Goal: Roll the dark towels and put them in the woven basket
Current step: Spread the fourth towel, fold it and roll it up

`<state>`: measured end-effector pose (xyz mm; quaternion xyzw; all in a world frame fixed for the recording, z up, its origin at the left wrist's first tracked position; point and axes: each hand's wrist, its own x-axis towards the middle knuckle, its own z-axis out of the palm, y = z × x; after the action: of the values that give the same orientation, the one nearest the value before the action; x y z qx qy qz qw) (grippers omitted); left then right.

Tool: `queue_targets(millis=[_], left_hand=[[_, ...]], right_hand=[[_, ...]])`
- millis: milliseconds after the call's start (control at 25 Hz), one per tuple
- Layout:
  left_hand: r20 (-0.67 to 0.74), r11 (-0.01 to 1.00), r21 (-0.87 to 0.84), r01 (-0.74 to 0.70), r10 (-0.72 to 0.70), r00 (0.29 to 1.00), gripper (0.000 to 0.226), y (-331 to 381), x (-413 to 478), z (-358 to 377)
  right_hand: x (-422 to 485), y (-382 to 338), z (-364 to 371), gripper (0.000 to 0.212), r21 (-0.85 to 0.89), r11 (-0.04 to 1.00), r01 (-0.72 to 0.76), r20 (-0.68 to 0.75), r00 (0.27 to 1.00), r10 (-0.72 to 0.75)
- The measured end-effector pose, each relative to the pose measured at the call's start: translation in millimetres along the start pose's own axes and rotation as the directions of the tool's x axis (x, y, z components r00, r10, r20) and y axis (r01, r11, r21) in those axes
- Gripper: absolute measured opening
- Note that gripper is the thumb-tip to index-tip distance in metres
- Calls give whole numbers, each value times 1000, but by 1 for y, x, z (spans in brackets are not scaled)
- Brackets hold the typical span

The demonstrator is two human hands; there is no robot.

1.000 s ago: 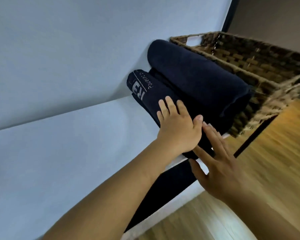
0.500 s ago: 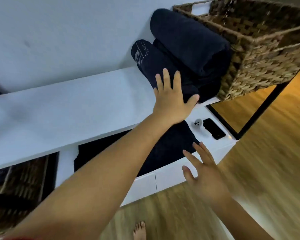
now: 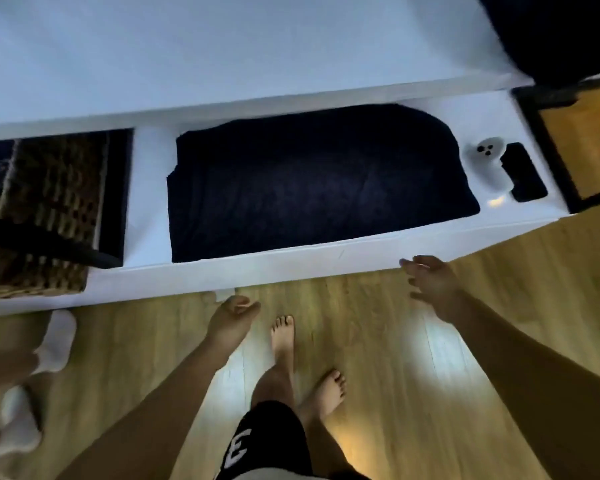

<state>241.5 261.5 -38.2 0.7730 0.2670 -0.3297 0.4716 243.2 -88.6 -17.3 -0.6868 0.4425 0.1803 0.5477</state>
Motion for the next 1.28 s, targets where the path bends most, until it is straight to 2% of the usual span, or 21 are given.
queue_targets(millis=[40,120,160,240,400,520,640,720,760,840,920,960,1000,1080,1120,1240,1280], left_hand=[[-8,983,-177,54,-56,998,28,3,17,-8],[30,847,-506,160,-168,985,38,18,47,-22],[54,771,-606,196,-205,977,48,27,61,-28],[67,679,-695,238,-269,961,65,36,94,-37],[-35,710,-663,236,-344,938,63,40,135,-40],[-45,676,-706,210,-338,940,44,31,140,-42],[-138,708,-690,154,-337,931,25,26,127,-48],[-222,680,-726,102,-372,901,18,20,120,-54],[-255,648,-759,69,-393,883,17,14,117,-59],[-278,557,-830,18,-442,853,21,-3,112,-71],[-241,450,-893,-6,-467,851,29,-21,109,-88],[-226,411,-912,-14,-472,852,32,-26,109,-96],[-222,400,-916,-18,-469,855,35,-29,110,-103],[-235,440,-898,-4,-472,850,39,-32,114,-115],[-229,445,-895,9,-477,848,39,-35,114,-121],[-194,404,-915,5,-451,871,36,-42,100,-142],[-192,420,-908,4,-423,886,36,-41,91,-150]], right_hand=[[15,-3,3,43,65,996,-56,-22,998,58],[40,-20,8,41,172,975,-138,-42,988,147],[51,-31,11,42,219,960,-177,-37,981,189],[81,-49,25,47,306,917,-257,-20,961,276],[120,-59,52,34,481,810,-336,-85,902,424],[125,-39,54,19,524,792,-313,-82,907,413],[114,-26,58,24,602,740,-301,-22,920,392],[114,-33,54,25,709,659,-251,-27,924,382],[117,-39,53,33,716,647,-261,-19,920,392],[118,-45,47,45,636,711,-299,-67,897,437],[118,-43,52,50,586,738,-334,-46,896,442],[115,-39,57,51,610,717,-337,-9,902,431],[113,-31,60,52,667,666,-335,24,902,430],[107,-13,59,49,764,548,-340,92,899,428],[103,-6,55,44,774,543,-325,80,902,425],[91,-1,28,25,754,618,-225,-8,936,351],[85,-4,13,19,746,634,-204,-15,946,323]])
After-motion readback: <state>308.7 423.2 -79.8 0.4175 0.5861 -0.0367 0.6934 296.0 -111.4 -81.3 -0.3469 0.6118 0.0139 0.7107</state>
